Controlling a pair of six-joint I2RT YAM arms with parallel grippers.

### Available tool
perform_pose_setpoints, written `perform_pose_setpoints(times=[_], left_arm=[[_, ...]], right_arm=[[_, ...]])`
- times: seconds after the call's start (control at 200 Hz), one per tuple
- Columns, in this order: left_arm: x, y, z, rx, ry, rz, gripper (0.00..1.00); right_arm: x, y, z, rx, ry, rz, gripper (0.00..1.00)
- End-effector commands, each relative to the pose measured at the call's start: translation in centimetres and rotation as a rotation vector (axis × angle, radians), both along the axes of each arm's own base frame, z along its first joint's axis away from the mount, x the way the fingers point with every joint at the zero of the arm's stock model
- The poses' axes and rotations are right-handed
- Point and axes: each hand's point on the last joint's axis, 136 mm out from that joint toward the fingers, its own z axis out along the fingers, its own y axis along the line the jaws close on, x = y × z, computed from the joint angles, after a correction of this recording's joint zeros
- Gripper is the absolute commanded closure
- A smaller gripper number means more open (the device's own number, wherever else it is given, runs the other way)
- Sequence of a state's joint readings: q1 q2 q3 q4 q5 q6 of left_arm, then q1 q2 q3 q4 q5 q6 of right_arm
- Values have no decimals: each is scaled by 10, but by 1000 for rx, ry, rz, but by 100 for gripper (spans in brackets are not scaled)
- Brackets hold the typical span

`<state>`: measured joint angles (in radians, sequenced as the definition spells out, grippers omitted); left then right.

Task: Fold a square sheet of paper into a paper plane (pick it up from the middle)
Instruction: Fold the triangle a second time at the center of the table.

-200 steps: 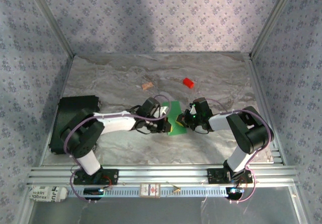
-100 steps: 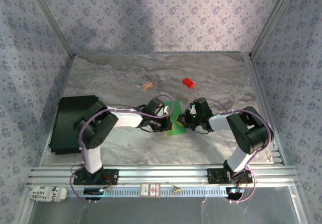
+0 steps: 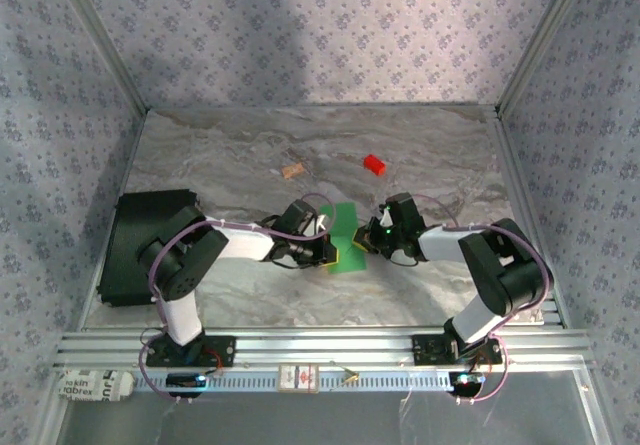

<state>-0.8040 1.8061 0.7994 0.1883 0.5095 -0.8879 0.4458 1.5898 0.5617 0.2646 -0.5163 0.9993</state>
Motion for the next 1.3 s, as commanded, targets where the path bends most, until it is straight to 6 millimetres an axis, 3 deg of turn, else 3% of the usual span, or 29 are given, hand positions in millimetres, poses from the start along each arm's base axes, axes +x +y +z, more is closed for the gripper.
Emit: perform_pose_setpoints(times=[0.0, 0.25, 0.47, 1.129, 1.299], left_arm=[[-17, 20, -25, 95, 79, -8, 100], [-17, 20, -25, 96, 79, -9, 100], [-18, 25, -26, 112, 81, -13, 100], [-23, 35, -31, 131, 92, -23, 100], [-23, 35, -30, 133, 83, -23, 100]], right_arm=[[-3, 12, 7, -2, -27, 54, 96], [-20, 32, -10, 9, 1, 115, 95], [-21, 10, -35, -50, 70, 53, 96], [28, -19, -21, -40, 30, -58, 95], [34, -23, -6, -57, -17, -67, 95]])
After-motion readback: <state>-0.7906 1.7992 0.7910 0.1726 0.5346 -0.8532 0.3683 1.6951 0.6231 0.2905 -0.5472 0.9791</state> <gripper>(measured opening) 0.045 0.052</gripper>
